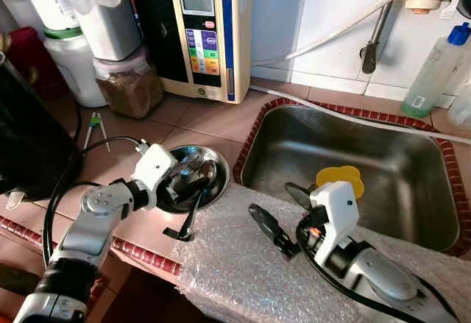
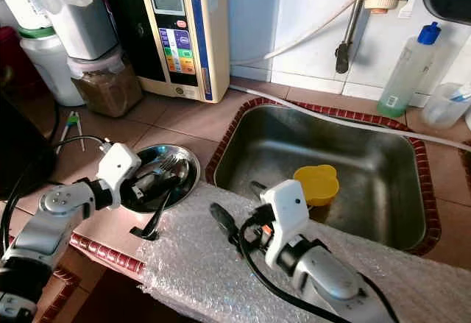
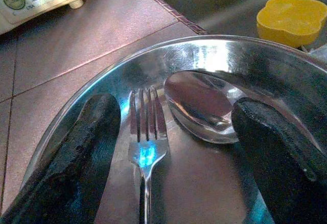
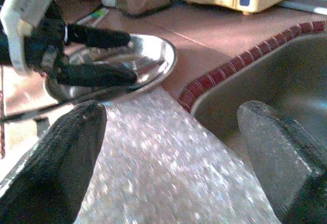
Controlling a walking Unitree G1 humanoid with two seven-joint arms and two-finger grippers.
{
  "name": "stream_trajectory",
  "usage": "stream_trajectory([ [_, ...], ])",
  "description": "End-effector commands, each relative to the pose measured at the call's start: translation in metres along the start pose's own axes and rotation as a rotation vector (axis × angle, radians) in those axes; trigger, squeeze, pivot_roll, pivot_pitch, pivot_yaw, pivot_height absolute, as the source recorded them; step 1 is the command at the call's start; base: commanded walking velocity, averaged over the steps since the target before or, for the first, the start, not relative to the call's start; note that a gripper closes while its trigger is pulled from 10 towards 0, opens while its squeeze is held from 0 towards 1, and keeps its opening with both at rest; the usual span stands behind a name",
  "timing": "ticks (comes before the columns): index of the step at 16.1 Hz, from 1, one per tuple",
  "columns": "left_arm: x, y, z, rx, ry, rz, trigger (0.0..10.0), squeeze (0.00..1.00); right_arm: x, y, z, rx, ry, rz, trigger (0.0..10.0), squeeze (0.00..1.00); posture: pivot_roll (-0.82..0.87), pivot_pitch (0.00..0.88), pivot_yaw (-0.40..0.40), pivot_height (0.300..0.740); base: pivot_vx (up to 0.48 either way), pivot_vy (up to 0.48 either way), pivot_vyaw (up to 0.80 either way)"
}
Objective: Kitchen organization
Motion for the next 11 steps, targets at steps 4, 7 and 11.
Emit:
stream_trajectory([
  [4, 0.001, -0.003, -0.018, 0.059, 0.005, -0.053, 0.0, 0.0, 0.003, 0.008, 0.006, -0.014, 0.04, -0.014, 10.0, 0.0, -0.04, 0.039, 0.081, 0.74, 0.0, 0.0, 0.0],
  [7, 0.002, -0.009, -0.016, 0.052, 0.014, -0.064, 0.0, 0.0, 0.005, 0.009, 0.009, -0.025, -0.012, 0.001, 10.0, 0.0, -0.04, 0.038, 0.084, 0.74, 0.0, 0.0, 0.0],
  [11, -0.005, -0.019, -0.013, 0.06, 0.021, -0.105, 0.0, 0.0, 0.007, 0.009, 0.01, -0.03, 0.017, 0.01, 10.0, 0.0, -0.05, 0.035, 0.086, 0.74, 0.0, 0.0, 0.0],
])
Point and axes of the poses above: a point about 5 cm out from each wrist's last joint towards the gripper, its own y axis pointing back from the gripper into the wrist, its own x axis along the axis of the wrist's last joint, z = x × y, the point moved 5 cm from there along -y, pointing out of the wrist towards the gripper, and after that the axes turned 13 degrees about y, right-handed, at the moved point
